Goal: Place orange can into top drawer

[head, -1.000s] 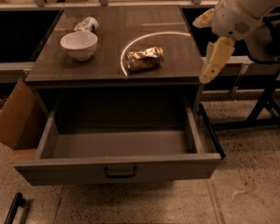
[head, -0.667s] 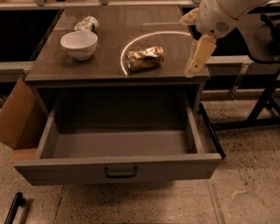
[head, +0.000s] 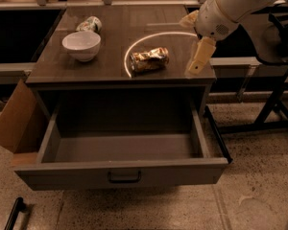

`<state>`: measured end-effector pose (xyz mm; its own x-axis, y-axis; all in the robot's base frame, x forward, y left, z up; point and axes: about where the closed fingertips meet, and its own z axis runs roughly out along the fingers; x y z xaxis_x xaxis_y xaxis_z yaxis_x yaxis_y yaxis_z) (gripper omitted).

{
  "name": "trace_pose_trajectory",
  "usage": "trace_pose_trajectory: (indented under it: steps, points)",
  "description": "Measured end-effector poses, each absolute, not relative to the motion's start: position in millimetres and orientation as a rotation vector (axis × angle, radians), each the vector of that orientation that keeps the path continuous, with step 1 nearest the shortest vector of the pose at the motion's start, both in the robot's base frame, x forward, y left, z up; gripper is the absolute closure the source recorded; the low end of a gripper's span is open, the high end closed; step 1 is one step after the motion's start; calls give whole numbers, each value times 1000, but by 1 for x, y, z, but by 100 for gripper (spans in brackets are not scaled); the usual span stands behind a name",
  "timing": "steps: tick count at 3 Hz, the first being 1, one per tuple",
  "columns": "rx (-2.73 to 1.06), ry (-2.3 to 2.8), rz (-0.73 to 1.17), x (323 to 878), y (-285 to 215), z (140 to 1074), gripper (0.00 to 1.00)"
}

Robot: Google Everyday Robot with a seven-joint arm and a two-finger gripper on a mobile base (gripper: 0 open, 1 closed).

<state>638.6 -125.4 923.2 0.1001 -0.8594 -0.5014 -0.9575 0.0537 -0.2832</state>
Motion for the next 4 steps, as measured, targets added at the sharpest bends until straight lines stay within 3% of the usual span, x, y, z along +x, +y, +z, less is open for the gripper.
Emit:
trace_pose_trajectory:
  steps: [4]
  points:
    - [-1842, 1703, 319, 682, -90, 889, 0]
